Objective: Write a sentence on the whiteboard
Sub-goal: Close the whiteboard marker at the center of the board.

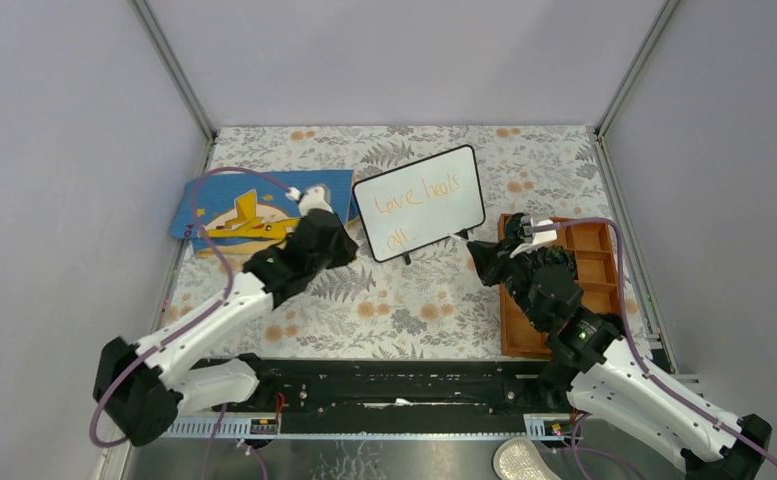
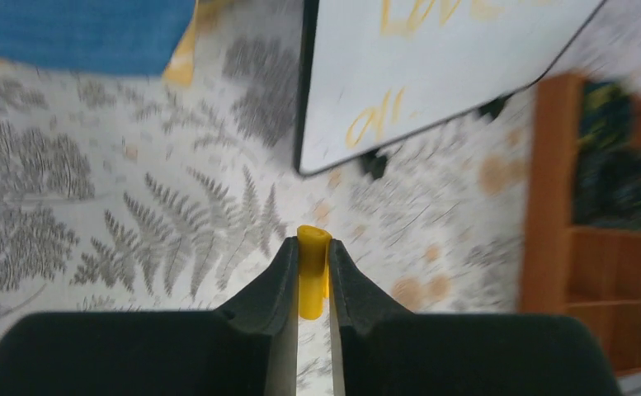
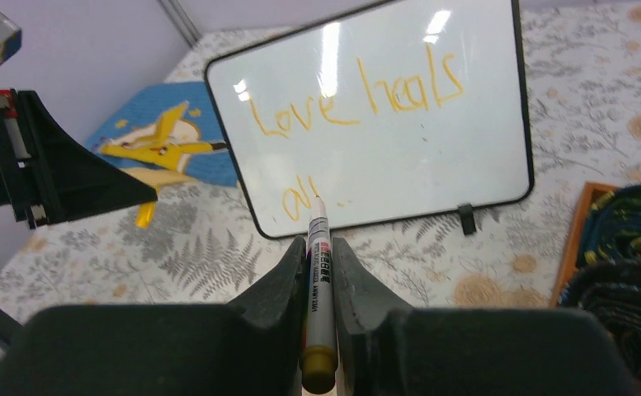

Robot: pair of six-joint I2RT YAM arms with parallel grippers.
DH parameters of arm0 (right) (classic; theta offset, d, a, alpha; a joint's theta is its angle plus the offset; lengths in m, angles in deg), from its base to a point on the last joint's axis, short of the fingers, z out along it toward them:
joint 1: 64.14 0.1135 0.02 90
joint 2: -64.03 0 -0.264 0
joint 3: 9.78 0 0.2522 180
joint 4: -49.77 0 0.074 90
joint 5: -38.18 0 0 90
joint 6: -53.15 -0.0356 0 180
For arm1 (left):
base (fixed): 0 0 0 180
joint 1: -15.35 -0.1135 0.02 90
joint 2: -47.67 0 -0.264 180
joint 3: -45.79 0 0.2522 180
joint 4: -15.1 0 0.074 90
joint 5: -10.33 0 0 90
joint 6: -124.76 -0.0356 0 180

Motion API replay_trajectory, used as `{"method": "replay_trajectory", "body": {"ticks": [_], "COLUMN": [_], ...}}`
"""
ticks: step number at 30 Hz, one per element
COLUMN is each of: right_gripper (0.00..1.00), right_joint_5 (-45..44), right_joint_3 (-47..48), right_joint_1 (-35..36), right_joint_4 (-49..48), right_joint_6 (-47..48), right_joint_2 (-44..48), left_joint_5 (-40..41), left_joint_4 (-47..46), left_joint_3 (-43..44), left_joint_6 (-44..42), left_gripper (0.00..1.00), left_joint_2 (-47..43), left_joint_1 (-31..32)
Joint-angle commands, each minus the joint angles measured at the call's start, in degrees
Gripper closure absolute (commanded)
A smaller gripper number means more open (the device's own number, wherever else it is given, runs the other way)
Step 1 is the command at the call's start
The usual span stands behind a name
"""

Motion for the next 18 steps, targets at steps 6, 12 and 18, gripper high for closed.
{"method": "replay_trajectory", "body": {"ticks": [6, 12, 18], "right_gripper": [1.0, 1.0, 1.0], "right_joint_5": [1.01, -7.4, -13.18], "right_joint_3": [9.3, 12.68, 15.15], "right_joint_1": [4.9, 16.58, 31.95], "right_joint_4": [-24.14, -44.47, -70.87], "right_joint_6": [8.25, 26.65, 54.33], "right_joint_2": [-9.41, -17.17, -28.28], "left_joint_5": [-10.85, -14.87, -18.03], "left_joint_4": [-15.89, -32.74, -43.39], "left_joint_3": [4.05, -1.39, -1.39], "left_joint_6": [2.98, 14.59, 21.13], "left_gripper": [1.0, 1.0, 1.0], "left_joint_2": [-12.35, -18.3, -18.59], "left_joint_1": [-9.33, -14.06, -15.62]}}
